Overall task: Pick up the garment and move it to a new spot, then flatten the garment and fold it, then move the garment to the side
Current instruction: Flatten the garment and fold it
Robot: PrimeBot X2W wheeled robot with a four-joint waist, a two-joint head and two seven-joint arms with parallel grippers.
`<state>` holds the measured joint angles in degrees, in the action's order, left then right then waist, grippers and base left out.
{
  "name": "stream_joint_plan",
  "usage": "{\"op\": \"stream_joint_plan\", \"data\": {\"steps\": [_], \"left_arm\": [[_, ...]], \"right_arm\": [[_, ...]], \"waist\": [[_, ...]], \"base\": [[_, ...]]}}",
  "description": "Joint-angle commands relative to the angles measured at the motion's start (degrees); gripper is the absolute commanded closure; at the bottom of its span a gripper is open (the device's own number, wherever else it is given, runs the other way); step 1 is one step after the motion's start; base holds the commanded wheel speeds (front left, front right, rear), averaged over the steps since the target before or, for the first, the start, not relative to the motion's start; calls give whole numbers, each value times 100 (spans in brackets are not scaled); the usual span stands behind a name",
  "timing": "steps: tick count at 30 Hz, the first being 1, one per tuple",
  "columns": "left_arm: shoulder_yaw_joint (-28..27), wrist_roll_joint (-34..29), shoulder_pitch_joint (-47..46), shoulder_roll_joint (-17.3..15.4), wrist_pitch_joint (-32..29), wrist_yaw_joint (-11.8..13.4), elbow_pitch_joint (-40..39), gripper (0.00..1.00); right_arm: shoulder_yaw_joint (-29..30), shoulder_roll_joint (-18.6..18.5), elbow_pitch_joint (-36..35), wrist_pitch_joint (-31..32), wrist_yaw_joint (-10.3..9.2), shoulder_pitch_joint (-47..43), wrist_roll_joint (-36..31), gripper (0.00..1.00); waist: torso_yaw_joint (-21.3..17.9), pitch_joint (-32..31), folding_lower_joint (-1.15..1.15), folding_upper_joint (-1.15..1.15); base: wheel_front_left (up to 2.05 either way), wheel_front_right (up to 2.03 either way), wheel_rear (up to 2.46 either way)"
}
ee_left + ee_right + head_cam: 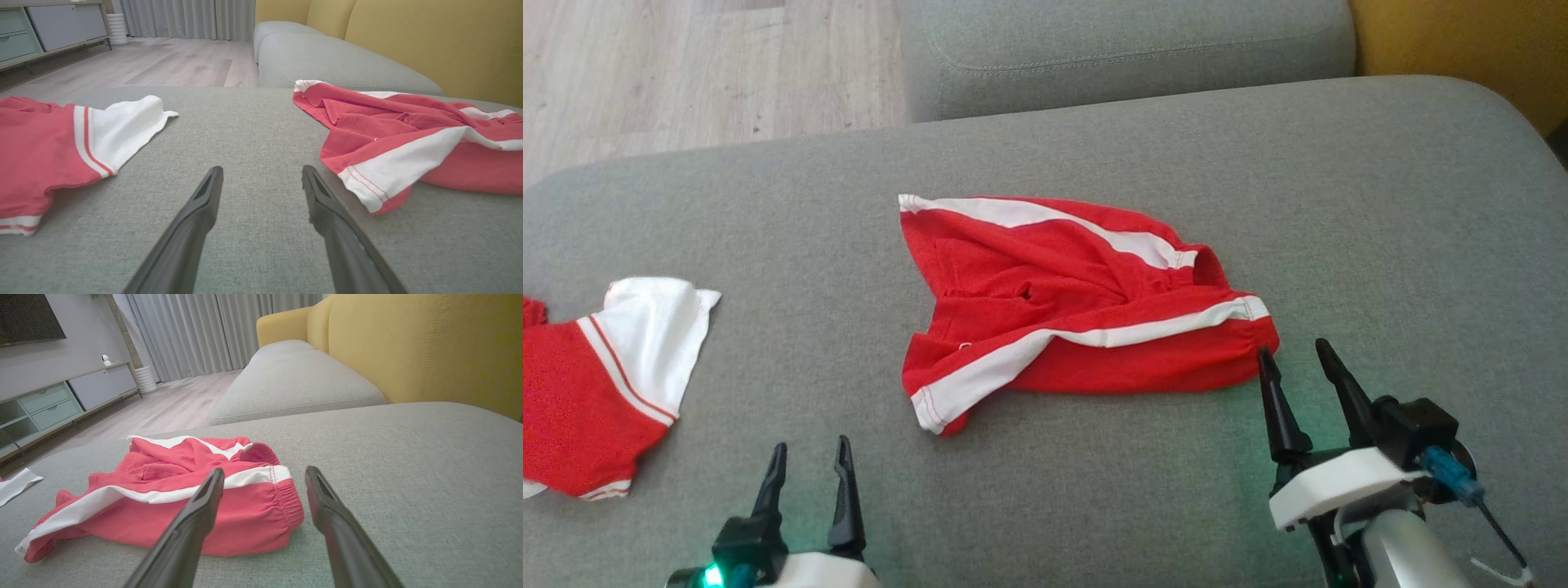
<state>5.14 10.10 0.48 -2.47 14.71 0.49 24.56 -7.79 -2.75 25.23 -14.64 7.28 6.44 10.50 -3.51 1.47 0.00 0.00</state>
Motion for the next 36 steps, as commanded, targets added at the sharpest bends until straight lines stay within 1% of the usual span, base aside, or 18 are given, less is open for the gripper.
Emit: {"op": "stream_joint_plan", "data": {"steps": [1,5,8,11,13,16,22,24,28,36], "left_arm": [[-124,-30,-184,-41,29,-2,-132,0],[-46,-47,-243,-41,29,-41,-186,0],[81,101,-345,-41,29,-176,-201,0],[348,463,-475,-41,29,-470,-115,0],[553,778,-585,-41,29,-620,-2,0],[872,1288,-767,-41,29,-746,262,0],[1464,2131,-1114,-41,29,-794,786,0],[1554,2250,-1156,-41,29,-795,833,0],[1888,2790,-1287,-41,29,-796,948,0],[2108,2989,-1424,-199,29,-797,531,0]], "right_arm": [[-148,-13,-132,-36,21,233,-35,0],[-160,-13,-128,-36,21,324,-8,0],[-173,-13,-136,-36,21,385,9,0],[-210,-13,-132,-36,21,442,40,0],[-239,-13,-124,-36,21,471,59,0],[-275,-13,-110,-36,21,523,84,0],[-279,-13,-112,-36,21,621,110,0],[-266,-13,-113,-36,21,632,107,0],[-239,-13,-123,-36,21,662,96,0],[-216,-13,-112,-36,21,677,142,0]], "waist": [[17,7,0,0],[42,88,0,0],[53,160,0,0],[43,261,0,0],[19,348,0,0],[-43,477,0,0],[-189,689,0,0],[-205,712,0,0],[-247,791,0,0],[-226,867,0,0]], "base": [[0,0,0],[0,0,0],[0,0,0],[0,0,0],[0,0,0],[0,0,0],[0,0,0],[0,0,0],[0,0,0],[0,0,0]]}}
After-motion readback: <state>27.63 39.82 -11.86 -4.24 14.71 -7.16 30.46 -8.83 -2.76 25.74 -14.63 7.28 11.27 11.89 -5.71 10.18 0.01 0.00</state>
